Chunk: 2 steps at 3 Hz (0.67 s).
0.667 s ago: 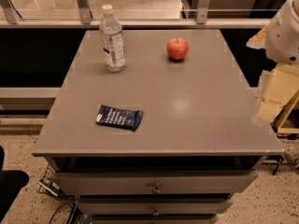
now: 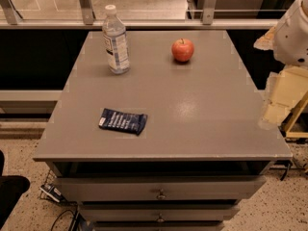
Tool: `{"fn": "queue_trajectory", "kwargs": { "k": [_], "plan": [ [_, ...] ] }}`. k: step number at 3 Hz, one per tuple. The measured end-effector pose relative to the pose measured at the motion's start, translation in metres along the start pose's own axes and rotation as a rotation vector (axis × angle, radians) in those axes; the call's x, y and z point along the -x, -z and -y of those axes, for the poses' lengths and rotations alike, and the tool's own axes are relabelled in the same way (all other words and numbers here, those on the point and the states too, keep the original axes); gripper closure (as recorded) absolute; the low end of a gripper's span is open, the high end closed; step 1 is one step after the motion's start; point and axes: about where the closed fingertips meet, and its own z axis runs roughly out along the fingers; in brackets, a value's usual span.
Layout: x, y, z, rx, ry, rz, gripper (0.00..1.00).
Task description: Pick blue plastic bottle
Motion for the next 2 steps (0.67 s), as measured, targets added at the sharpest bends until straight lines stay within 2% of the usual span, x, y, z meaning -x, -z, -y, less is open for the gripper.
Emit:
{"fn": "queue_trajectory", "kwargs": {
  "k": [1,2],
  "plan": [
    [0.017,-0.011,0.02,-0.058,-0.069,0.116,0.0],
    [0.05,-0.029,0.045,-0.102,-0.149,0.289,0.0]
  ]
}}
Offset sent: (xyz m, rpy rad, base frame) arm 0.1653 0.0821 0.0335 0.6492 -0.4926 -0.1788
